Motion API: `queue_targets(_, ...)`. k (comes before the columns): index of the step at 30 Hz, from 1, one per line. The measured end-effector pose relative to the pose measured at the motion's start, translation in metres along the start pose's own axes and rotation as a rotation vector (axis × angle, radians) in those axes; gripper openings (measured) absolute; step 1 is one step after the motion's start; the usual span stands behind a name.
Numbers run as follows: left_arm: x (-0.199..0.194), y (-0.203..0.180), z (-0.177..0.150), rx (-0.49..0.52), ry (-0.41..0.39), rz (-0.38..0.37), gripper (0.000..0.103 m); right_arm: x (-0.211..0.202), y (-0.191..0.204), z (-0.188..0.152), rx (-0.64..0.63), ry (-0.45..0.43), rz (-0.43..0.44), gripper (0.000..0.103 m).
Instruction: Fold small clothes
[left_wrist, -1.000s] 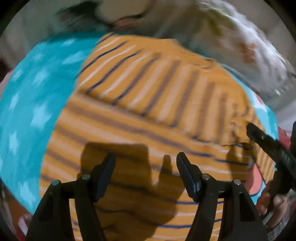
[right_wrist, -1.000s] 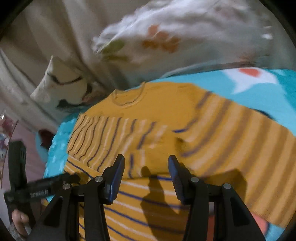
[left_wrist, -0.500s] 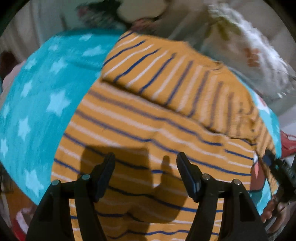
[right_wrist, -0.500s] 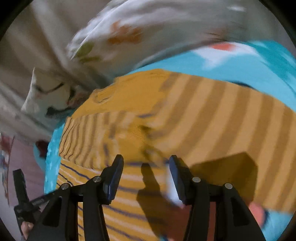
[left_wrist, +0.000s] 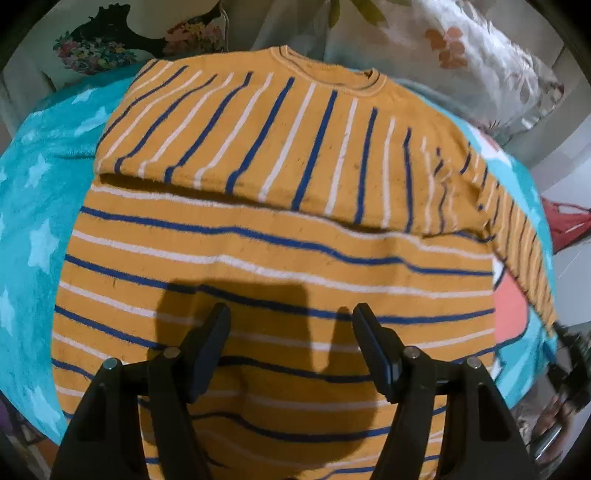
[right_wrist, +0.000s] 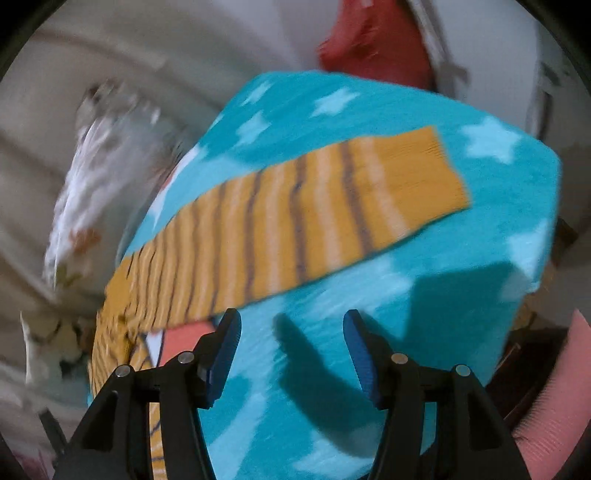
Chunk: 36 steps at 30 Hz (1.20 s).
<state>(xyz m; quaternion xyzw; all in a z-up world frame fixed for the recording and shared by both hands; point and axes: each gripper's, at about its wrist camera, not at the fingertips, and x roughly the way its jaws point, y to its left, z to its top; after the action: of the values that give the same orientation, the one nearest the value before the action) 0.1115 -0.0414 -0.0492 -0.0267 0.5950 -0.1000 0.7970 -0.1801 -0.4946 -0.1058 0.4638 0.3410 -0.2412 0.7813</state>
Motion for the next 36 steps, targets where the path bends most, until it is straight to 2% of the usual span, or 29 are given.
queue_targets(4,0.009,0.004,-0.008,0.018,0.004,0.021,0.068,0.006,-0.021,0.025,0.122,-0.057,0.025,0.062)
queue_targets(9,0.016,-0.013,-0.017,0.111,-0.034,0.087,0.079,0.019,-0.036,0.058,0.228,-0.101,0.075,0.060)
queue_targets(12,0.017,-0.020,-0.019,0.134,-0.051,0.118,0.082,0.024,-0.028,0.068,0.213,-0.092,0.095,0.014)
queue_targets(16,0.016,-0.017,-0.018,0.126,-0.061,0.095,0.082,0.009,0.007,0.074,0.102,-0.100,0.112,0.013)
queue_targets(19,0.014,-0.015,-0.020,0.140,-0.069,0.091,0.082,0.000,0.055,0.068,-0.012,-0.084,0.172,0.012)
queue_targets(22,0.006,-0.009,-0.020,0.127,-0.055,0.039,0.082,0.002,0.121,0.047,-0.132,-0.016,0.282,0.012)
queue_targets(24,-0.008,0.005,-0.020,0.075,-0.064,-0.027,0.082,0.008,0.158,0.031,-0.197,0.032,0.332,0.012)
queue_targets(26,-0.021,0.019,-0.018,0.031,-0.085,-0.061,0.082,0.022,0.207,0.004,-0.286,0.107,0.387,0.012)
queue_targets(31,-0.056,0.083,-0.018,-0.104,-0.146,-0.065,0.082,0.062,0.312,-0.069,-0.452,0.249,0.464,0.012)
queue_targets(36,-0.072,0.159,-0.024,-0.222,-0.158,-0.003,0.082,0.119,0.389,-0.142,-0.543,0.384,0.487,0.012)
